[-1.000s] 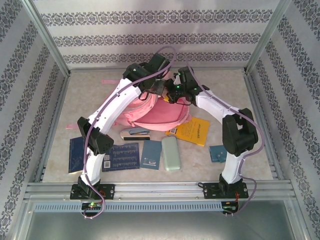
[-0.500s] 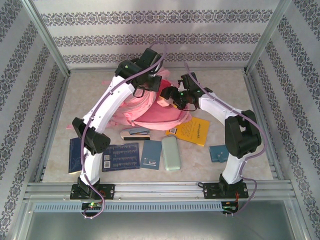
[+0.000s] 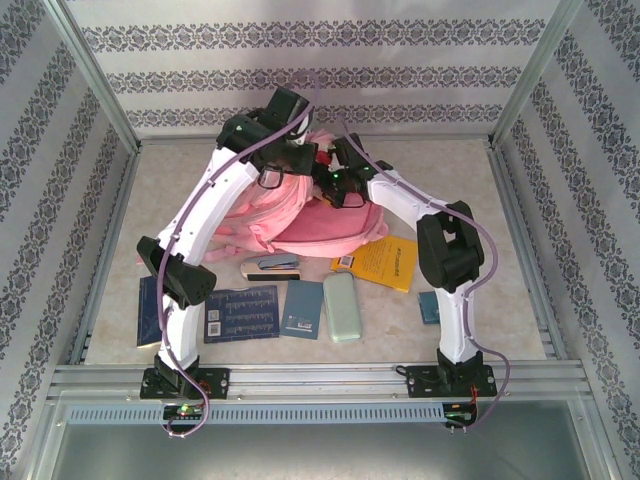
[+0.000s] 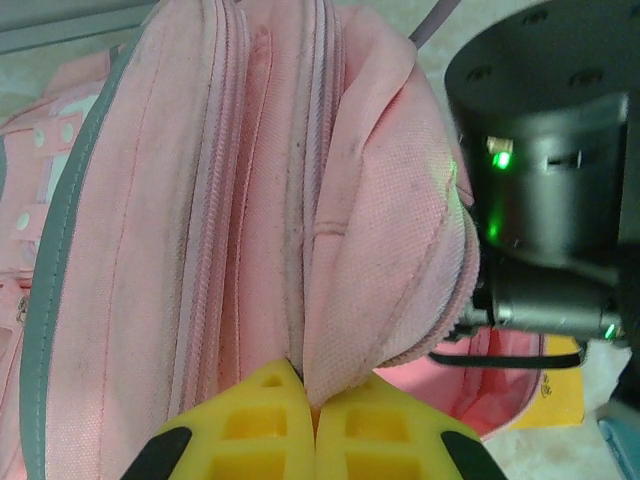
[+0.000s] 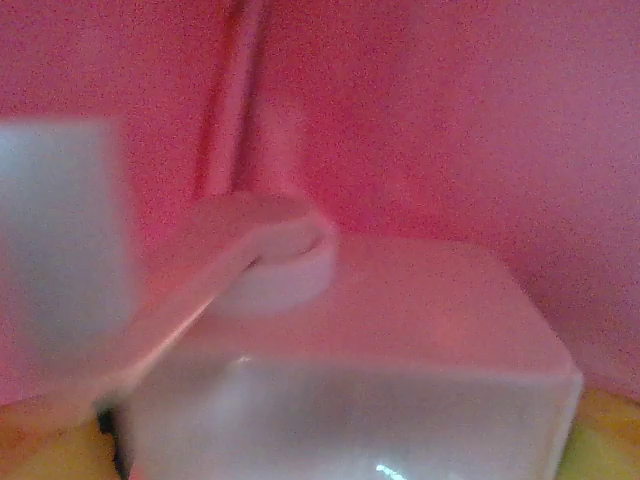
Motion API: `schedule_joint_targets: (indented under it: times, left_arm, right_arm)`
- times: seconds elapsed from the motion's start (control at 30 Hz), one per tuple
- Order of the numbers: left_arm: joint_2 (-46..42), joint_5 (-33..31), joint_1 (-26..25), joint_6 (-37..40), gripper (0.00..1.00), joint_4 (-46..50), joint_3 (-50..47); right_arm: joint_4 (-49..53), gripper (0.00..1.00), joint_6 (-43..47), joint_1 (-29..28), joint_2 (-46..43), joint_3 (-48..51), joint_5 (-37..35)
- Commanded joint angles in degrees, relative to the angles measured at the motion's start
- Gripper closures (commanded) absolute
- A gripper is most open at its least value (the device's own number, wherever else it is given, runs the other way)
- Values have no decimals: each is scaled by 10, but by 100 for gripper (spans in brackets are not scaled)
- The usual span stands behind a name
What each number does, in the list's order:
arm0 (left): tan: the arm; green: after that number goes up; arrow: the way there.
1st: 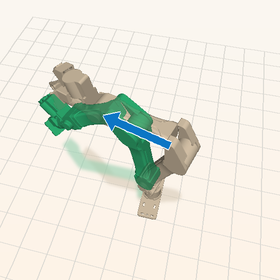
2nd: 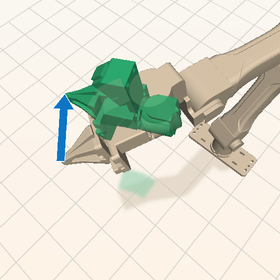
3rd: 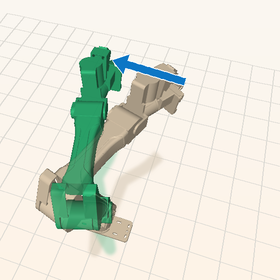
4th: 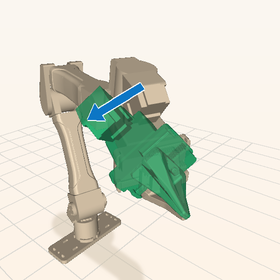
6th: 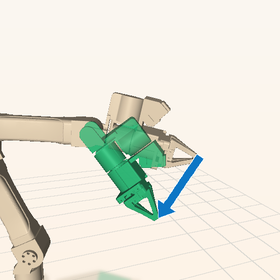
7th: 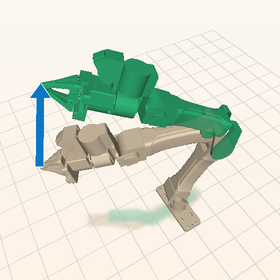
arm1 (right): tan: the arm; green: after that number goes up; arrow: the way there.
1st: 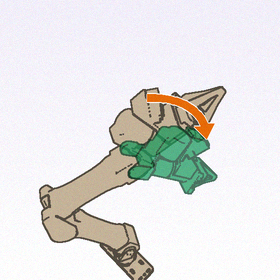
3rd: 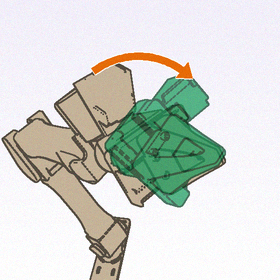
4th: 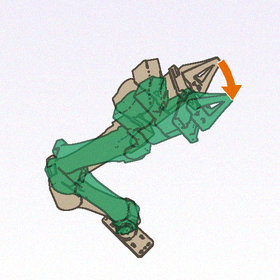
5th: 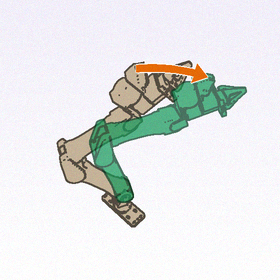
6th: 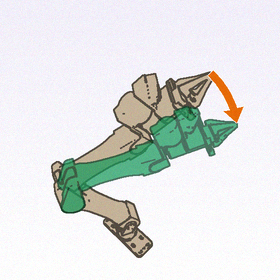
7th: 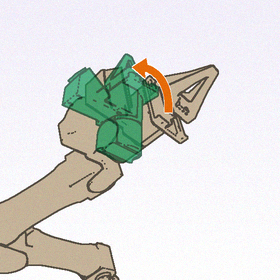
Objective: Pack the student bag
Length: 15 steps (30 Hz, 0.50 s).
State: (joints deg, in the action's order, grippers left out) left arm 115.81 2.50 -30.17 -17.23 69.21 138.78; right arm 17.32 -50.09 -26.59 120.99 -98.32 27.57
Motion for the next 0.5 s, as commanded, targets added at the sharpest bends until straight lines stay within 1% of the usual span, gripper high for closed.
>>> schedule_joint_targets:
  times: [0.0,0.03,0.2,0.33,0.4,0.43,0.47]
  left_arm:
    - [-27,24,24,-7,100,-71,33]
    - [-27,28,30,-7,100,-72,33]
    - [-27,39,46,-6,100,-73,28]
    - [-30,26,50,-7,100,-68,12]
    - [-32,24,51,-11,100,-72,2]
    - [-32,24,52,-14,100,-74,-1]
    - [-33,24,51,-17,100,-75,-5]
  right_arm:
    - [-23,4,-2,-6,-3,-35,27]
    - [-17,2,6,-6,-6,-35,24]
    - [22,2,58,-2,-31,-25,19]
    - [60,2,122,-3,-100,19,-42]
    - [55,2,138,-1,-148,60,-61]
    - [60,2,150,-3,-174,76,-83]
    - [92,2,168,-9,-190,74,-119]
